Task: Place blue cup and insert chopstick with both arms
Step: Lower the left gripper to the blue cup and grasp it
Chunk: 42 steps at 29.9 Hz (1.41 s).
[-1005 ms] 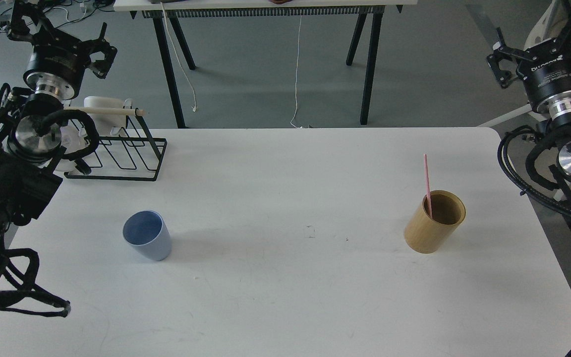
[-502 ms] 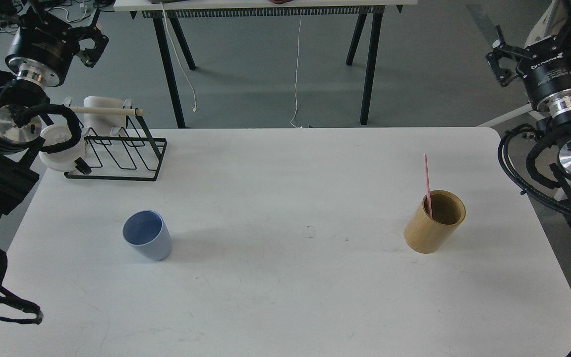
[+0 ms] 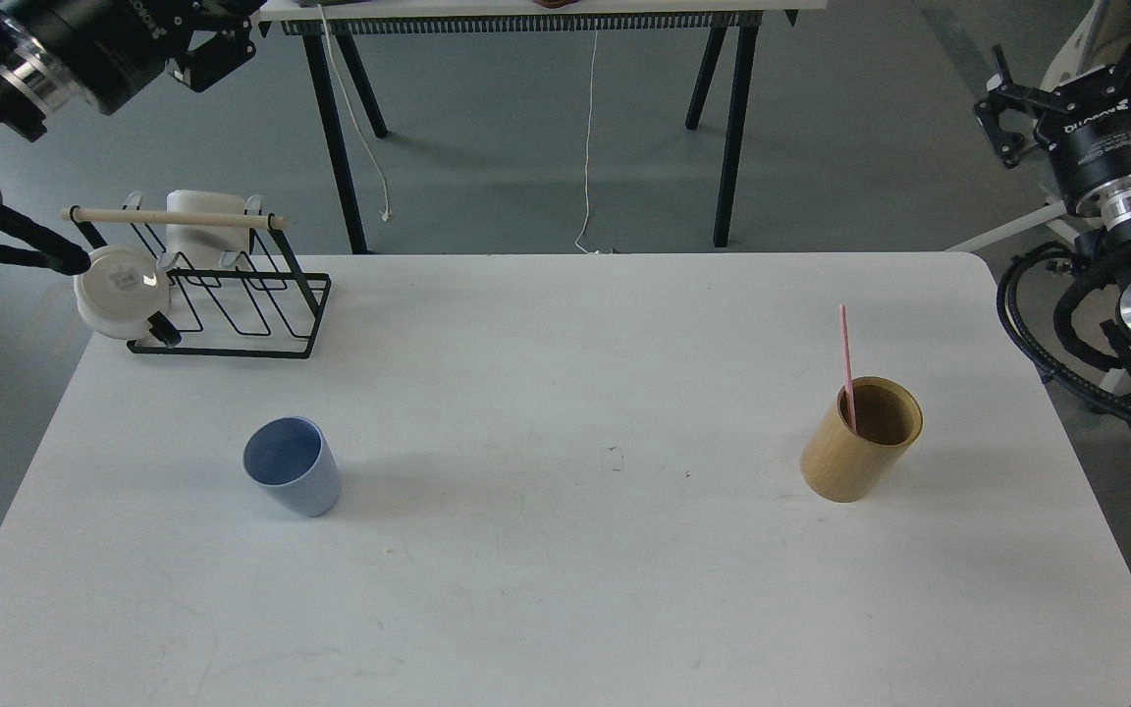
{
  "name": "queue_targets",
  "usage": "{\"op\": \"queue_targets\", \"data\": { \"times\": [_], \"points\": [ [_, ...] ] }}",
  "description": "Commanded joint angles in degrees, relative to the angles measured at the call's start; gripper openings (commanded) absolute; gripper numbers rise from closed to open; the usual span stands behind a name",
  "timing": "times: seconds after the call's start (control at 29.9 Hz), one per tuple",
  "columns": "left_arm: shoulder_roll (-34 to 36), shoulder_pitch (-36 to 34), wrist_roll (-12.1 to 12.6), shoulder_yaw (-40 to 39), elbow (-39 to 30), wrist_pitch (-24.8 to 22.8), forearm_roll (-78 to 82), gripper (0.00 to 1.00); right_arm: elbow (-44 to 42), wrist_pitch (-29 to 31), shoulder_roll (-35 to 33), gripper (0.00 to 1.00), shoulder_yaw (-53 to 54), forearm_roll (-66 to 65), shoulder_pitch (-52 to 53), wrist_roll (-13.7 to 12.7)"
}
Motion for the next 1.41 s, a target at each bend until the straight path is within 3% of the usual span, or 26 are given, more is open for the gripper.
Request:
{"op": "queue_targets", "data": {
  "times": [0.0, 0.23, 0.44, 0.57, 0.7, 0.84, 1.07, 1.37],
  "points": [
    [5.1, 2.4, -1.16, 0.13, -9.31, 0.03, 11.77, 0.99, -0.01, 0.0, -0.06, 0.99, 0.09, 0.0, -0.08, 0.0],
    [7.65, 8.99, -1.16, 0.05, -16.79, 0.03, 37.87, 0.97, 0.17, 0.0, -0.32, 0.99, 0.44, 0.0, -0.08, 0.09],
    [11.35, 14.62, -1.95, 0.13, -24.97, 0.03, 48.62, 0.94, 1.05, 0.0, -0.33, 0.99, 1.06, 0.0, -0.08, 0.09],
    [11.17, 18.48, -2.3, 0.22, -24.63, 0.26, 53.7, 0.94, 1.05, 0.0, -0.33, 0.99, 0.97, 0.0, -0.08, 0.09],
    [11.0, 24.28, -4.68, 0.22, -24.54, 6.83, 68.79, 0.93, 0.96, 0.0, -0.24, 0.99, 0.97, 0.0, 0.01, 0.09],
    [10.47, 28.33, -5.03, 0.31, -20.77, 13.08, 83.84, 0.93, 0.96, 0.0, -0.33, 0.99, 0.97, 0.0, 0.54, 0.09],
    [8.62, 28.78, -7.31, 5.05, -14.78, 14.41, 87.04, 0.86, 1.05, 0.0, -0.33, 0.99, 0.97, 0.0, 0.54, 0.09],
    [8.27, 28.87, -7.32, 6.64, -11.01, 17.31, 87.47, 0.85, 0.96, 0.0, -0.41, 0.99, 0.97, 0.0, 0.62, 0.09]
  ]
}}
